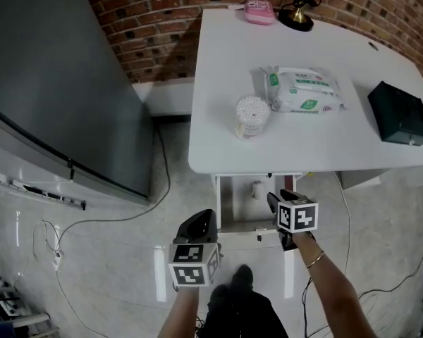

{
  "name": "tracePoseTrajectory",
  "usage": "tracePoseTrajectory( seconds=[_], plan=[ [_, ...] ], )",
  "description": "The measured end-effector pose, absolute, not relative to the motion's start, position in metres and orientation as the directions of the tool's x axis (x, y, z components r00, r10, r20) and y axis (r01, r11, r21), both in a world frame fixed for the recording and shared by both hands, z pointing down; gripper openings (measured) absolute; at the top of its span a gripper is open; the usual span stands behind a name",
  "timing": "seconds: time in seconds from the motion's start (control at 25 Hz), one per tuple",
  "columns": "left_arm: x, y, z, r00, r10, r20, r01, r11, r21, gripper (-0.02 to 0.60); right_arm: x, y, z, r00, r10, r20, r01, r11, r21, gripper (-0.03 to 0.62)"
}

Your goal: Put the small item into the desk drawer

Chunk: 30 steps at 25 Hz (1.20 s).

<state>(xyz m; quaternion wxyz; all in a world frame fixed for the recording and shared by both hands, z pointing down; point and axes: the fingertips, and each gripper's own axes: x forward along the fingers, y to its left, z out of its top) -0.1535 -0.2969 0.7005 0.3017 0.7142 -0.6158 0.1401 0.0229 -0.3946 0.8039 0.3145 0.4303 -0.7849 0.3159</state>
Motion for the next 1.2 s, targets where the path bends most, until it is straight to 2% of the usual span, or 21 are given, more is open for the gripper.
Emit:
tracePoseTrajectory(
  seconds=[0.24,0.6,0.88,1.2],
  plan=[
    [-0.137,-0.277,0.650,0.233,-0.786,0.572,-0.962,-0.099,0.255,0.021,0.030,-0.351,0.728,-0.459,-0.523,0.718,-0.872,0.421,-0.251,0.133],
    [-0.122,-0.244,0.578,0.265,-0.780,0.567,-0.958,-0.146,0.246,0.021,0.035,-0.293,0.606,-0.493,-0.614,0.617,-0.866,0.415,-0.279,0.095],
    [-0.118,-0.227,0.526,0.279,-0.792,0.543,-0.957,-0.183,0.225,0.021,0.045,-0.257,0.526,-0.484,-0.689,0.540,-0.875,0.377,-0.303,0.048],
    [-0.117,-0.201,0.463,0.295,-0.808,0.509,-0.954,-0.224,0.198,0.021,0.054,-0.209,0.448,-0.462,-0.743,0.484,-0.886,0.366,-0.284,0.023]
  ],
)
